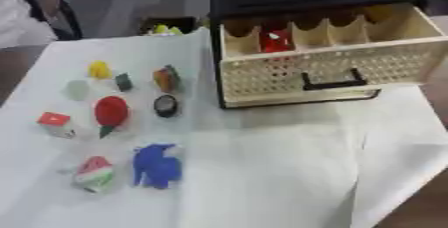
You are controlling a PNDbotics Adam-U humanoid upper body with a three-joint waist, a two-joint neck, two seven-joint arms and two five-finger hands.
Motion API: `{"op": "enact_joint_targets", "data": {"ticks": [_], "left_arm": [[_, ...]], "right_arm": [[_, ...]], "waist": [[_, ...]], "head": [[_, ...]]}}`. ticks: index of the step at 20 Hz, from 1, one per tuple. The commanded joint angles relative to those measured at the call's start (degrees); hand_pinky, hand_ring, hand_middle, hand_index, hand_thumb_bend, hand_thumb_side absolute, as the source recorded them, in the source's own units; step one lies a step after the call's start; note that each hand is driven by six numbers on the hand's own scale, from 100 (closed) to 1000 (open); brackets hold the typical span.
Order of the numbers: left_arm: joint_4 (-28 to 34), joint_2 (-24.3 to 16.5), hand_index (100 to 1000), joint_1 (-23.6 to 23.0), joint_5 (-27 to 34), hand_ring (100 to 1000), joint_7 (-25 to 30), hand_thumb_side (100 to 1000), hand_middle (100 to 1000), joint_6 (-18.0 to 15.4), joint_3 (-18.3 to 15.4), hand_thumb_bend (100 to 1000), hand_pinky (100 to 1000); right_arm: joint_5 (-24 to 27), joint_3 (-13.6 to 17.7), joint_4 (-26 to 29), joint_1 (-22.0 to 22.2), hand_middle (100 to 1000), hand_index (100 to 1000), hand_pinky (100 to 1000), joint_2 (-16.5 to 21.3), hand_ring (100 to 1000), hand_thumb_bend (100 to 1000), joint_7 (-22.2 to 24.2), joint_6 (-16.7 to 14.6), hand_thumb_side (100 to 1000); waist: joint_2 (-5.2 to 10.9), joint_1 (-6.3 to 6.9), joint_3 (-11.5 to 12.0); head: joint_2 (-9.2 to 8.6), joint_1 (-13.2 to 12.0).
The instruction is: Pick up objects from table and place into drawer.
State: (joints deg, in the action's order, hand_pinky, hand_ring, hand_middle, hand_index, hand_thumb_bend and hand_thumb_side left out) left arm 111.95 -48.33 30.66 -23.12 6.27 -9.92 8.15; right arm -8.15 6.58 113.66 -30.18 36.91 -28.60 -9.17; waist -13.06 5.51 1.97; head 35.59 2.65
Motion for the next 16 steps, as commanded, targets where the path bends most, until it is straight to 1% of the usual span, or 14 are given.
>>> {"op": "enact_joint_targets", "data": {"ticks": [1, 4, 7, 8, 9, 10, 11, 12, 13, 16], "left_arm": [[-2.77, -2.32, 864, 2.93, -0.43, 753, 5.23, 833, 703, -0.54, 1.31, 100, 580], [-7.04, -1.83, 804, 6.01, -0.24, 768, 10.76, 877, 713, -0.98, 2.81, 100, 603], [-10.48, -0.96, 820, 8.74, -0.51, 758, 13.49, 879, 705, -1.31, 3.54, 100, 597], [-11.56, -0.58, 831, 9.55, -0.72, 759, 14.07, 886, 707, -1.36, 3.78, 100, 597], [-12.69, -0.16, 862, 10.33, -0.93, 762, 14.67, 887, 710, -1.34, 4.01, 100, 600], [-13.82, 0.27, 868, 11.09, -1.21, 763, 15.3, 887, 711, -1.25, 4.23, 100, 601], [-14.86, 0.7, 966, 11.78, -1.53, 768, 15.87, 878, 718, -1.17, 4.42, 100, 607], [-15.83, 1.12, 991, 12.4, -1.86, 772, 16.37, 874, 725, -1.07, 4.58, 100, 611], [-16.76, 1.53, 996, 12.97, -2.25, 778, 16.83, 871, 735, -0.9, 4.73, 100, 616], [-19.33, 2.67, 1000, 14.31, -3.82, 798, 18.17, 852, 772, -0.27, 5.11, 147, 632]], "right_arm": [[-0.35, 0.84, 0.93, -0.71, 494, 792, 386, 0.8, 516, 163, -0.03, 0.28, 837], [-0.39, 1.0, 0.93, -0.66, 493, 792, 383, 0.79, 515, 174, 0.11, 0.23, 833], [-0.47, 1.23, 0.93, -0.55, 491, 792, 381, 0.82, 514, 179, 0.09, 0.12, 828], [-0.49, 1.3, 0.93, -0.49, 491, 792, 381, 0.82, 514, 181, 0.08, 0.11, 825], [-0.5, 1.37, 0.93, -0.42, 490, 792, 380, 0.8, 513, 184, 0.08, 0.13, 820], [-0.51, 1.45, 0.93, -0.35, 490, 791, 380, 0.79, 513, 185, 0.1, 0.15, 819], [-0.51, 1.52, 0.93, -0.28, 489, 791, 378, 0.76, 512, 187, 0.12, 0.19, 813], [-0.51, 1.59, 0.93, -0.2, 488, 791, 377, 0.72, 512, 189, 0.14, 0.23, 808], [-0.51, 1.67, 0.93, -0.11, 488, 790, 377, 0.67, 511, 191, 0.17, 0.28, 805], [-0.47, 1.88, 0.93, 0.14, 486, 790, 375, 0.53, 510, 196, 0.37, 0.43, 796]], "waist": [[0.58, -0.12, -0.3], [0.32, -0.04, -0.79], [0.05, -0.05, -1.05], [-0.04, -0.07, -1.08], [-0.1, -0.07, -1.11], [-0.15, -0.06, -1.14], [-0.19, -0.04, -1.19], [-0.22, -0.01, -1.23], [-0.24, 0.01, -1.27], [-0.21, 0.0, -1.23]], "head": [[-0.85, -0.4], [-1.33, -0.66], [-1.88, -0.95], [-2.05, -1.05], [-2.23, -1.18], [-2.39, -1.27], [-2.53, -1.33], [-2.66, -1.37], [-2.76, -1.4], [-2.95, -1.55]]}}
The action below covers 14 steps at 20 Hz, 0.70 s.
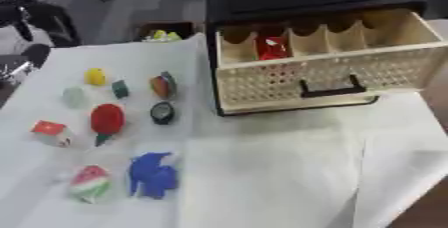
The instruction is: Pick up objects from table and place into drawer.
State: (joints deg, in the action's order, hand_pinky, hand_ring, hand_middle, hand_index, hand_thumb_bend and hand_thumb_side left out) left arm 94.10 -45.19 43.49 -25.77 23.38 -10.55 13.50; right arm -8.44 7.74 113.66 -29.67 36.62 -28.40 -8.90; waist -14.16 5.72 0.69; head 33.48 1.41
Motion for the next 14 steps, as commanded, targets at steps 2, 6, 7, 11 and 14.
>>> {"op": "enact_joint_targets", "data": {"ticks": [2, 6, 7, 11, 14], "left_arm": [[-3.26, 0.3, 1000, 2.17, -2.19, 802, 1.63, 862, 776, 0.87, -0.12, 189, 636], [-6.23, 1.38, 926, 3.22, -4.94, 817, 2.09, 934, 784, 1.89, 0.33, 303, 658], [-6.73, 1.57, 903, 3.42, -5.64, 824, 2.06, 955, 789, 1.96, 0.45, 328, 669], [-9.79, 2.66, 871, 4.68, -9.36, 846, 2.07, 989, 814, 2.83, 0.47, 375, 702], [-12.2, 3.54, 858, 5.63, -12.02, 860, 1.65, 1000, 826, 3.54, 0.15, 387, 720]], "right_arm": [[-0.09, 0.84, 0.93, -0.26, 486, 789, 374, 0.69, 509, 198, 0.24, 0.25, 789], [-0.01, 1.07, 0.93, -0.08, 484, 788, 374, 0.32, 508, 199, 0.39, 0.41, 770], [0.01, 1.12, 0.93, -0.06, 484, 788, 374, 0.28, 508, 197, 0.41, 0.43, 765], [0.09, 1.29, 0.93, -0.03, 482, 787, 373, 0.12, 507, 199, 0.42, 0.47, 760], [0.09, 1.43, 0.93, 0.05, 480, 786, 372, -0.01, 505, 202, 0.47, 0.55, 754]], "waist": [[0.92, -0.25, 0.1], [0.9, -0.18, -0.06], [0.89, -0.16, -0.1], [0.8, -0.06, -0.57], [0.72, 0.04, -0.82]], "head": [[-1.03, -0.42], [-1.23, -0.63], [-1.27, -0.66], [-1.44, -0.97], [-1.5, -1.16]]}}
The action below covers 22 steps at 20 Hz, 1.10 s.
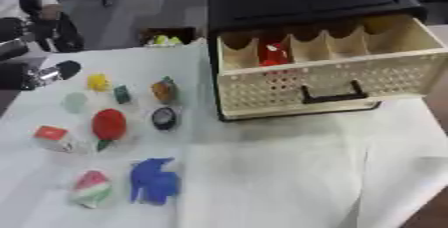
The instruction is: Pick up objects from table and place into drawer.
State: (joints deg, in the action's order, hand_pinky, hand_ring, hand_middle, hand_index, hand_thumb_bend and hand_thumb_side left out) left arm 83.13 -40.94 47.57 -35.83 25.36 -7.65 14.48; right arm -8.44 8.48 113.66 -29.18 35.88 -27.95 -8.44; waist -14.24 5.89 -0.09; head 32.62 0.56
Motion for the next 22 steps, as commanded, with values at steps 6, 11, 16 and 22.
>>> {"op": "enact_joint_targets", "data": {"ticks": [6, 11, 16, 22], "left_arm": [[-4.14, 0.47, 1000, 2.57, -4.96, 878, -1.3, 978, 847, 0.34, -0.7, 432, 742], [-6.82, 1.76, 1000, 3.34, -7.02, 876, -0.84, 868, 847, -0.28, -0.14, 412, 733], [-9.55, 3.26, 1000, 4.16, -7.33, 869, 0.0, 755, 844, -0.94, 0.13, 324, 712], [-11.22, 4.45, 1000, 5.05, -6.98, 860, 0.95, 749, 833, -0.94, 0.13, 333, 690]], "right_arm": [[0.09, 1.03, 0.93, -0.29, 478, 784, 370, 0.44, 504, 204, 0.11, 0.24, 735], [-0.18, 1.09, 0.93, -1.03, 478, 782, 370, -0.17, 503, 201, 0.38, 0.81, 726], [-0.53, 1.13, 0.93, -1.56, 476, 780, 368, -0.74, 502, 198, 0.53, 1.48, 705], [-0.65, 1.42, 0.93, -1.76, 474, 778, 365, -1.13, 500, 203, 0.57, 1.88, 686]], "waist": [[0.5, 0.01, -0.16], [0.28, 0.17, -0.71], [-0.05, 0.45, -1.49], [-0.5, 0.73, -2.02]], "head": [[-0.63, -0.62], [-0.48, -0.84], [-0.48, -1.16], [-0.74, -1.52]]}}
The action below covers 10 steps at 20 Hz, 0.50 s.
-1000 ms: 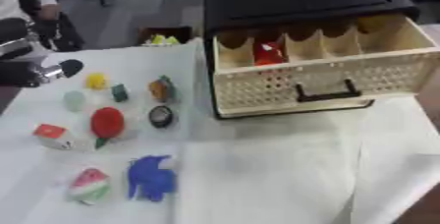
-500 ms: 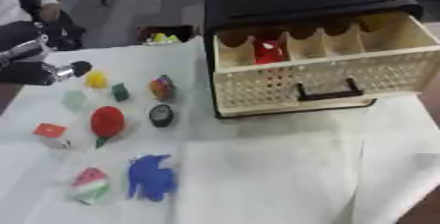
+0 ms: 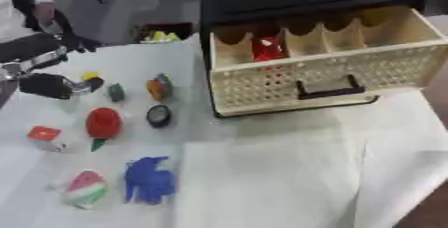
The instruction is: Pick up objects from table and place into drawer.
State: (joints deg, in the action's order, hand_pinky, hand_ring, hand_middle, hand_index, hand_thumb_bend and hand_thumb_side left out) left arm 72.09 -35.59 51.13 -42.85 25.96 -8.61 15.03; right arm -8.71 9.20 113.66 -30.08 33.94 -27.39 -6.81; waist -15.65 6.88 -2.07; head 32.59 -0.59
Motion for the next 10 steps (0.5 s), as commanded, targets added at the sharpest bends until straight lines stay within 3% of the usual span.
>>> {"op": "enact_joint_targets", "data": {"ticks": [1, 10], "left_arm": [[-0.45, -0.79, 1000, 1.59, -0.3, 860, 0.33, 749, 833, 0.02, -0.42, 333, 690], [-2.42, -0.02, 1000, 1.98, -2.4, 855, -0.05, 693, 827, -0.37, -0.5, 307, 680]], "right_arm": [[-0.38, 0.74, 0.93, -0.89, 474, 778, 365, 0.77, 500, 203, 0.0, 0.27, 685], [-0.43, 1.05, 0.93, -0.89, 471, 777, 361, 0.43, 497, 209, 0.11, 0.4, 667]], "waist": [[0.83, -0.23, -0.12], [0.24, -0.17, -0.43]], "head": [[-0.79, -0.44], [-0.76, -0.87]]}}
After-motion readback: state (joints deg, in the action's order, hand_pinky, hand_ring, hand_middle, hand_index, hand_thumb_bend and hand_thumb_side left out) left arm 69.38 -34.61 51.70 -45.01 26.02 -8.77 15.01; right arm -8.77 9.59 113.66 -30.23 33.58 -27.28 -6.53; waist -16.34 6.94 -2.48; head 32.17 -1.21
